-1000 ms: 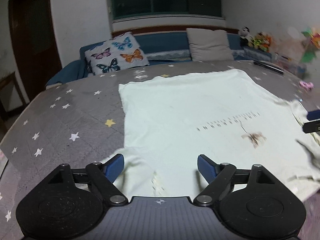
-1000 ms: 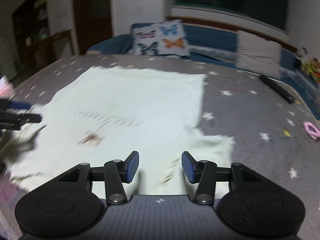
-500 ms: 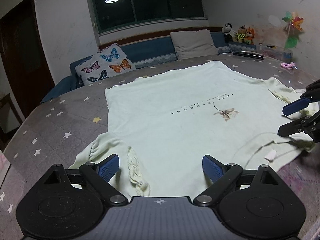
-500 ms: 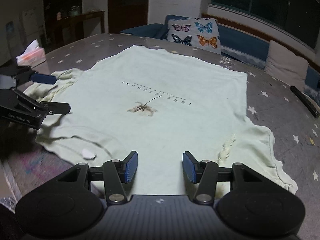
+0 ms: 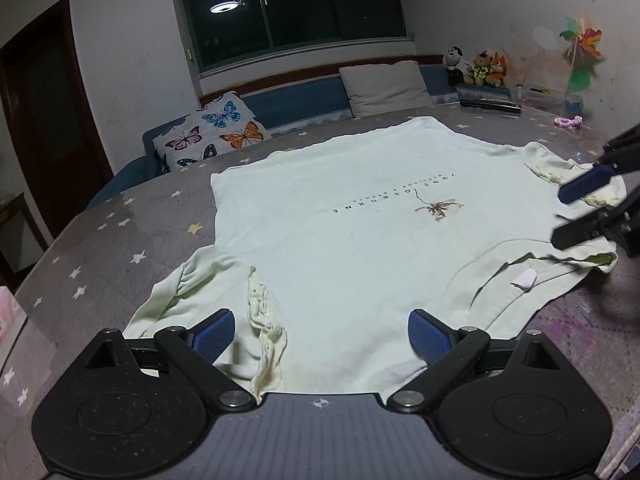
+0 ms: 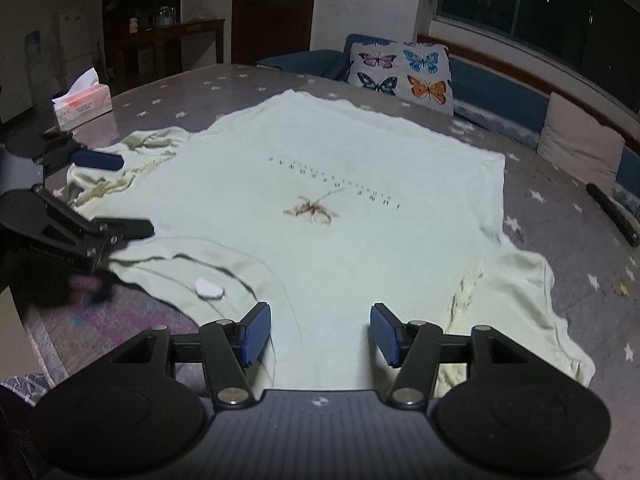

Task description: Fold clothes

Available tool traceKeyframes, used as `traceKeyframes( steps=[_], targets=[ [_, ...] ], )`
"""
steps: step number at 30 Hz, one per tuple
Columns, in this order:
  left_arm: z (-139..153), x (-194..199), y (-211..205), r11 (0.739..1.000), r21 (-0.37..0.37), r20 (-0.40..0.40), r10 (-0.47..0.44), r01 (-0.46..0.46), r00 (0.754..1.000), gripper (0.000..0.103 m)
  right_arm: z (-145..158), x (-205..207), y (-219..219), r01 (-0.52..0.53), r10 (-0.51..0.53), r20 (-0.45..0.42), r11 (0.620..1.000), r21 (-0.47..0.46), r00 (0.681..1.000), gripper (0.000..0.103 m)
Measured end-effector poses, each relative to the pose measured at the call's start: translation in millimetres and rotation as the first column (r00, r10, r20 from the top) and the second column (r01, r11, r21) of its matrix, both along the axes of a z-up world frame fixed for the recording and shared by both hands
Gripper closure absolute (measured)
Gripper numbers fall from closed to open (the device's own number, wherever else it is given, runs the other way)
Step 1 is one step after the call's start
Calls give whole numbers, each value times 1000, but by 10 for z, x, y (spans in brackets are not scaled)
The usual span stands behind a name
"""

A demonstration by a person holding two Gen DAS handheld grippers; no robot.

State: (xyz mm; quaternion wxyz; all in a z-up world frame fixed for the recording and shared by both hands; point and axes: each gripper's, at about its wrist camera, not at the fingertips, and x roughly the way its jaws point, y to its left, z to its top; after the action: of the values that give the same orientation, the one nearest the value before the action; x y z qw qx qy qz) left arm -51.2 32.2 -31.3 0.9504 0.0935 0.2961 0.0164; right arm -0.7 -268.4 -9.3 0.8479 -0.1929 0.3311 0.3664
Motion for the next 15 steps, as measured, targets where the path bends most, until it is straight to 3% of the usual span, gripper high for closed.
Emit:
traceKeyframes(
  steps=[5,15],
  targets=[
    [19,-29,28,1000,-9,7,5,-5,1000,6,58,63,70,6,-7,30,1000,23,1000,42],
    [98,3,-6,1000,-8,29,-12,12,999,5,-41,93,90,16,-16,4,1000,15,1000,41]
  ],
)
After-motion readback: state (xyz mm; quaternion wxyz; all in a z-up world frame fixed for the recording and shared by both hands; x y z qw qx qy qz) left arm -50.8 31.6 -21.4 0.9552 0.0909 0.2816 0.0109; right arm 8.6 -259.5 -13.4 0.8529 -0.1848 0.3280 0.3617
